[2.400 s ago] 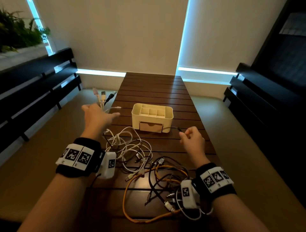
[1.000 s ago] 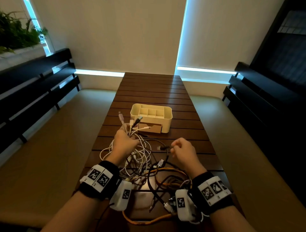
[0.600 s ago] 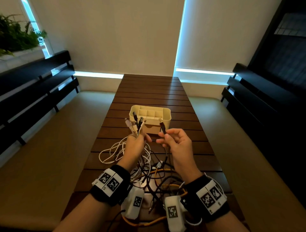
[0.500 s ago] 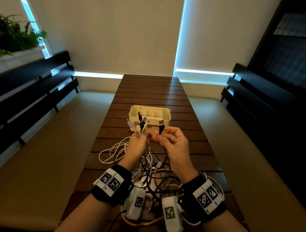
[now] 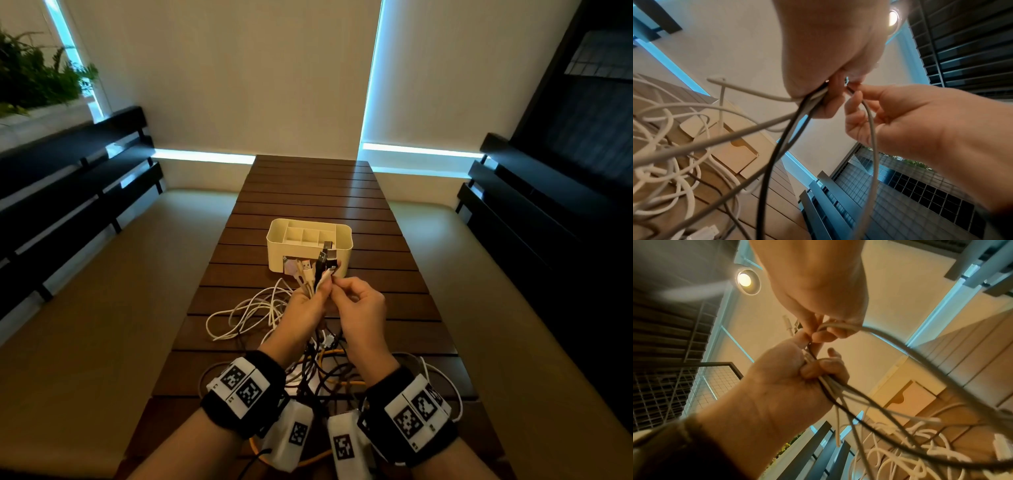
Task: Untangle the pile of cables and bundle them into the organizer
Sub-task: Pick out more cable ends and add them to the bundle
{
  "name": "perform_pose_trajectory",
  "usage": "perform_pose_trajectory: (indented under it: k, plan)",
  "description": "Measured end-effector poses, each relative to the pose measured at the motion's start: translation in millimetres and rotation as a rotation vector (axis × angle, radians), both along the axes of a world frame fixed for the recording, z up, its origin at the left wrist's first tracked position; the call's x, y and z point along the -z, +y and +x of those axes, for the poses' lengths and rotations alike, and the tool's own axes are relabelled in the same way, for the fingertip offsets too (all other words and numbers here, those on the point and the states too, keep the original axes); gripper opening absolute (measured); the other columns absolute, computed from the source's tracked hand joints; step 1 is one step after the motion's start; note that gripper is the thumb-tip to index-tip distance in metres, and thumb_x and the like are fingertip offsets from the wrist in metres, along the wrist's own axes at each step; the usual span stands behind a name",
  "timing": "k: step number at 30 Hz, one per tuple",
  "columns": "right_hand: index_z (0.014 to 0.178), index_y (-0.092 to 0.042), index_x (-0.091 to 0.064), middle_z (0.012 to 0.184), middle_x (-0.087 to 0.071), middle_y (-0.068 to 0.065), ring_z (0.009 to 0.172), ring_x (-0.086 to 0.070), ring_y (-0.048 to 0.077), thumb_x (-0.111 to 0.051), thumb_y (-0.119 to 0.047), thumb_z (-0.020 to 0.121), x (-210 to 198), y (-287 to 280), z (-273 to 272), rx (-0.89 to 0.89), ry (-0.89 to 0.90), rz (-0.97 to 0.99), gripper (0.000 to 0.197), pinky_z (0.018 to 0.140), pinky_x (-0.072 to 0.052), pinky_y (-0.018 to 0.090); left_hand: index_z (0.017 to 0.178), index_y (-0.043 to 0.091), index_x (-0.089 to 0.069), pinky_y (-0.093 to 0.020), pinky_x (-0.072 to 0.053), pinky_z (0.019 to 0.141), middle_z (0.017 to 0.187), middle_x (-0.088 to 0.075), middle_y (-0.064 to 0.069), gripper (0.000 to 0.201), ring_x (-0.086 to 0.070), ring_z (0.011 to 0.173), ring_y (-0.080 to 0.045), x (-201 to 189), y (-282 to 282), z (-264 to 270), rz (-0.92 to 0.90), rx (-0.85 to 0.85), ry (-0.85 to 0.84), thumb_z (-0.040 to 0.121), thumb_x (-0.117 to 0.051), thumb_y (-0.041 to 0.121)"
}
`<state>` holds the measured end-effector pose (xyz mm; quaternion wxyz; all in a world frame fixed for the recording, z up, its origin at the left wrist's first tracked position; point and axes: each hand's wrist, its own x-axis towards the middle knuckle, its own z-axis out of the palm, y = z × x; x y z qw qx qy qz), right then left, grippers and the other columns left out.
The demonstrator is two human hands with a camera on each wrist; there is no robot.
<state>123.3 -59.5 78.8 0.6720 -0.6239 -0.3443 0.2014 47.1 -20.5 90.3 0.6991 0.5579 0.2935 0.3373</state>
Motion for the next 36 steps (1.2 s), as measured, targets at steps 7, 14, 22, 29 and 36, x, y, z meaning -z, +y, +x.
perform_pose_trajectory:
  k: [7,14,22,29,36]
  plan:
    - [0.127,-0.018,-0.051,0.108,-0.043,0.002,0.107,-0.055,0.018,-0.050,-0.002,0.092,-5,-6,4,-0.284,-0.019,-0.084,0.039,0.093,-0.049,0.026,0.115,0.006,-0.062,-0.031,-0.055,0.082,0.107,-0.067,-0.021,0.035,-0.066,0.101,-0.030,3,12,8,-0.001,-0.092,0.041,0.098,-0.043,0.030]
    - [0.105,-0.014,-0.051,0.081,-0.054,0.001,0.048,-0.049,0.004,-0.047,-0.014,0.096,6,-25,26,-0.626,-0.060,-0.316,0.010,0.048,-0.043,0.018,0.069,0.014,-0.047,-0.025,-0.051,0.054,0.066,-0.061,-0.001,0.042,-0.060,0.059,-0.012,-28,35,-7,-0.124,-0.218,-0.302,0.100,-0.032,0.037]
    - [0.074,-0.013,-0.057,0.044,-0.044,-0.011,0.041,-0.037,0.003,-0.044,-0.019,0.098,12,-37,73,-0.625,-0.200,-0.485,0.027,0.049,-0.033,0.020,0.073,0.020,-0.058,-0.019,-0.037,0.051,0.064,-0.053,0.009,0.021,-0.045,0.056,-0.007,-29,52,-30,0.255,-0.107,0.178,0.089,-0.058,0.033]
    - [0.075,-0.012,-0.057,0.049,-0.047,-0.006,0.042,-0.040,0.004,-0.043,-0.015,0.097,-12,-21,52,-0.494,-0.174,-0.255,0.027,0.046,-0.034,0.015,0.079,0.017,-0.065,-0.012,-0.037,0.051,0.057,-0.058,0.011,0.019,-0.049,0.048,0.004,-10,32,-13,0.513,0.263,0.554,0.087,-0.063,0.034]
    - [0.080,-0.013,-0.057,0.054,-0.048,-0.007,0.048,-0.043,0.006,-0.043,-0.017,0.098,20,-35,59,-0.607,-0.160,-0.343,0.023,0.052,-0.038,0.017,0.072,0.018,-0.058,-0.022,-0.030,0.048,0.063,-0.050,0.008,0.024,-0.036,0.051,-0.005,-52,49,-23,0.047,-0.388,-0.173,0.092,-0.054,0.031]
